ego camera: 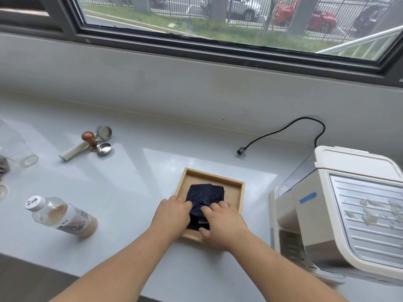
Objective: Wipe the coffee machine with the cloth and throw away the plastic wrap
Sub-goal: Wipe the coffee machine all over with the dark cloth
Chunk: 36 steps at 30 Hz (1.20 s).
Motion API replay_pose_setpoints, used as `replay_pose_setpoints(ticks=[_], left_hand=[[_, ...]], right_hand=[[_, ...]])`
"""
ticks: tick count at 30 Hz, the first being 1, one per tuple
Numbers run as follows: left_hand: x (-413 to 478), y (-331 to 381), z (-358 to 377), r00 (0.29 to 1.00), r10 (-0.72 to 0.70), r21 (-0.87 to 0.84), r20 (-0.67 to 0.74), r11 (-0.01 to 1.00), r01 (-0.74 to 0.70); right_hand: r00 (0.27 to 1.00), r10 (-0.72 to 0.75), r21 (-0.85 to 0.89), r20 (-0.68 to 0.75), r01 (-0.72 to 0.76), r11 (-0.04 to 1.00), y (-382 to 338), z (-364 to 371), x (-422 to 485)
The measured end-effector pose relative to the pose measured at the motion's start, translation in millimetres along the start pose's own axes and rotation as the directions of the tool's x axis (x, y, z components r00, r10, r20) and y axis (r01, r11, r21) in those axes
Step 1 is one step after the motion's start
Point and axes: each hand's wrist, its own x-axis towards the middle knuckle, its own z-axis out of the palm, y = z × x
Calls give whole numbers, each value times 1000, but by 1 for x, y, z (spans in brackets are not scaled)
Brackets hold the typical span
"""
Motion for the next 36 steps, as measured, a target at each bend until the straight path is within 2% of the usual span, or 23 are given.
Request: replay_pose_setpoints(ticks=[3, 6, 13, 17, 21, 25, 30, 36], left_hand=[[0, -2, -6, 996, -77, -239, -53, 969, 62], [1, -5, -20, 985, -171, -534, -14, 834, 137], [9, 1, -73, 967, -253, -744, 17, 643, 181], [13, 5, -109, 963, -269, -783, 3, 599, 170], [11, 3, -143, 962, -274, -755, -20, 635, 165], [8, 0, -173, 960, -276, -704, -51, 692, 162], [16, 7, -213, 964, -223, -525, -145, 843, 116], [17, 17, -254, 958, -199, -490, -207, 869, 75]], right_hand=[[999, 26, 58, -39, -24, 998, 4, -7, -2], [994, 96, 173, -59, -84, 981, 10, -21, -2], [971, 177, 287, -159, -126, 950, 18, -66, -4], [940, 257, 432, -225, -140, 891, 24, -99, -14], [920, 269, 542, -286, -77, 837, 30, -141, -28], [889, 264, 514, -374, -38, 857, 39, -178, -44], [862, 229, 451, -452, -1, 892, 49, -222, -66], [822, 194, 433, -535, 70, 899, 58, -269, -92]])
